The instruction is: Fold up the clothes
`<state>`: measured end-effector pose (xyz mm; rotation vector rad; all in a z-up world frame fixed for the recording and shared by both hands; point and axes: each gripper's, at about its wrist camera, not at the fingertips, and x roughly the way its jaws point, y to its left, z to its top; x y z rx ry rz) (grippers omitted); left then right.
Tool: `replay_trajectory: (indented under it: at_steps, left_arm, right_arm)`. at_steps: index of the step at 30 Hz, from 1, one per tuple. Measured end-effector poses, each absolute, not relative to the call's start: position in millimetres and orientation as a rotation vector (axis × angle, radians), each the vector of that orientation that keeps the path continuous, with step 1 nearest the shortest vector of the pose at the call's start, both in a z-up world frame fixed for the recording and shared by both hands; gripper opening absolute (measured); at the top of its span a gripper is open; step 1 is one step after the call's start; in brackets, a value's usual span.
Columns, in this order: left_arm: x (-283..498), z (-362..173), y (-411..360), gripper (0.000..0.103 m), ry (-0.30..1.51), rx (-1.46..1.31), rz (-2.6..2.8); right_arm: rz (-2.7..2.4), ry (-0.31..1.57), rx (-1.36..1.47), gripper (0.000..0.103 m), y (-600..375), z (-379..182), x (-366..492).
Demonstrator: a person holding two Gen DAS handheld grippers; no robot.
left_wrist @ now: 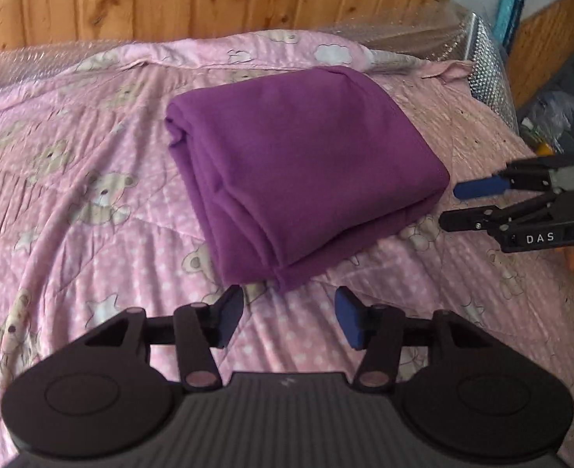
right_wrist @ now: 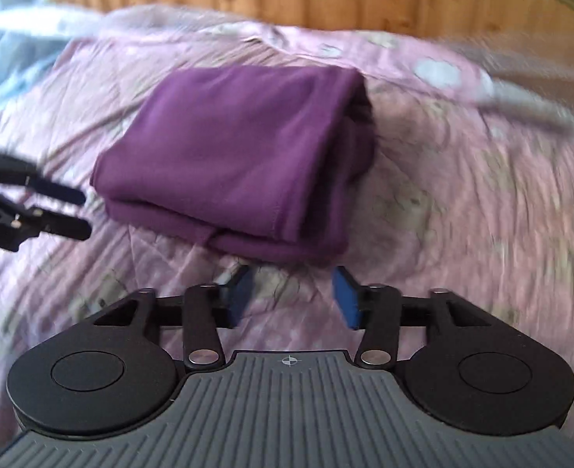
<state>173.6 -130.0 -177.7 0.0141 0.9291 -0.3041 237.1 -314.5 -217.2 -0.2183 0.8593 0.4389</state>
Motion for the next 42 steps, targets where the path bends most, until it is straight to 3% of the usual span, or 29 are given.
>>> replay_trajectory:
  at_steps: [2,3,4,5,6,12,19,20,24,27,29,33,34,35,36,42]
  left_arm:
    - [180.8,-181.5,-143.6,0.059,0.906,0.078,-0.311]
    - [184.5,-183.5,-150.2,0.056,0.896,0.110,-0.312]
    - [189.8,-186.5,-154.4,0.047,0.900,0.148,-0.289]
    - [192.0,-187.3,-153.7,0.031,0.908,0.147,-0.273]
    - [194.2,-188.0,-152.7,0.022,0.915,0.145,-0.259]
    - [197.0,-180.6,-129.7,0.007,0.939,0.115,-0.301]
    - [195.6,-181.2,-113.4,0.001,0.964,0.120,-0.226]
    - [195.3,-180.5,-108.6,0.000,0.965,0.124,-0.185]
    - [187.3,-161.2,-71.1,0.003,0.940,-0.093,-0.153]
    - [178.5,-132.7,-69.0,0.018,0.838,-0.245,-0.202]
    - [182.5,-127.6,-84.3,0.022,0.811,-0.334,-0.286]
    - [202.0,-158.8,-123.2,0.022,0.892,-0.309,-0.358]
    - [207.4,-169.6,-126.8,0.019,0.921,-0.279,-0.332]
    - [211.9,-177.4,-127.2,0.007,0.942,-0.255,-0.299]
    - [214.6,-181.2,-123.3,0.004,0.940,-0.249,-0.279]
    - [222.6,-179.0,-115.6,0.004,0.951,-0.200,-0.252]
  right_arm:
    - [0.480,0.863,-0.329,0.064,-305.2,-223.0,243.6]
    - [0.492,0.863,-0.350,0.063,-301.2,-223.7,249.2]
    - [0.511,0.871,-0.336,0.056,-300.9,-223.1,254.9]
    - [0.529,0.878,-0.319,0.030,-300.8,-222.3,260.6]
    - [0.535,0.889,-0.293,0.026,-303.8,-220.0,264.6]
    - [0.545,0.921,-0.257,0.016,-316.6,-220.8,267.7]
    - [0.527,0.940,-0.262,0.010,-317.8,-221.2,268.4]
    - [0.520,0.944,-0.271,0.005,-317.0,-219.9,267.3]
    - [0.443,0.924,-0.321,0.009,-320.2,-203.6,256.6]
    - [0.380,0.807,-0.307,0.020,-317.1,-176.1,242.7]
    - [0.373,0.765,-0.262,0.019,-308.2,-170.1,245.6]
    - [0.328,0.822,-0.088,0.025,-295.9,-201.0,275.1]
    - [0.307,0.877,-0.022,0.024,-295.8,-217.3,283.2]
    - [0.283,0.891,0.001,0.024,-293.7,-227.5,284.2]
    - [0.266,0.894,0.001,0.024,-289.0,-228.1,282.1]
    - [0.231,0.966,-0.043,0.024,-281.9,-220.4,288.4]
